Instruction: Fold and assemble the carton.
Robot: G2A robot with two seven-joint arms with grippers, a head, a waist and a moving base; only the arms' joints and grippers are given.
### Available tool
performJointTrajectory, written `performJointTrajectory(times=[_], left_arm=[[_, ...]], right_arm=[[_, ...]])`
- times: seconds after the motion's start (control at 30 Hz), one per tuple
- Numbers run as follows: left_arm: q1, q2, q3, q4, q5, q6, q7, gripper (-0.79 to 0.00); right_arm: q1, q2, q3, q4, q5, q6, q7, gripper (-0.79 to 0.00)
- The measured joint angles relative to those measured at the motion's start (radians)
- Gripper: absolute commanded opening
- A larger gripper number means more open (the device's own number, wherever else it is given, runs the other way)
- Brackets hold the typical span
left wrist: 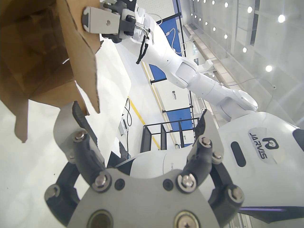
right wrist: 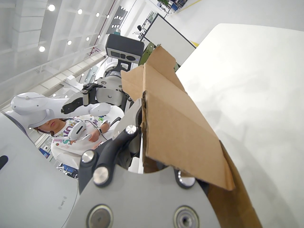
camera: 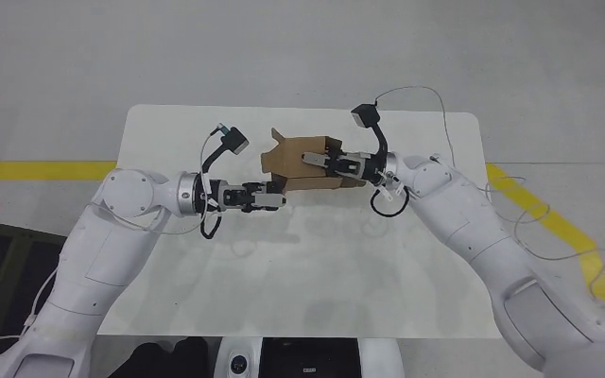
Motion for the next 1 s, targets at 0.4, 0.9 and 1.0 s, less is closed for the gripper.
performJointTrajectory(times=[0.4,0.9,1.0], left_arm=[[0.002,-0.001,0.001,-0.008,0.005,-0.004,-0.003,0.0],[0.0,0.001,-0.022,-0.007,0.008,-0.022,0.0,0.0],[0.001,0.002,-0.025,-0.008,0.013,-0.025,0.002,0.0]], right_arm=[[0.0,-0.034,0.01,-0.022,-0.015,-0.008,-0.003,-0.785],[0.001,-0.084,0.004,0.001,0.025,-0.021,0.048,-0.785],[-0.001,-0.088,0.009,0.014,0.029,-0.024,0.059,-0.785]])
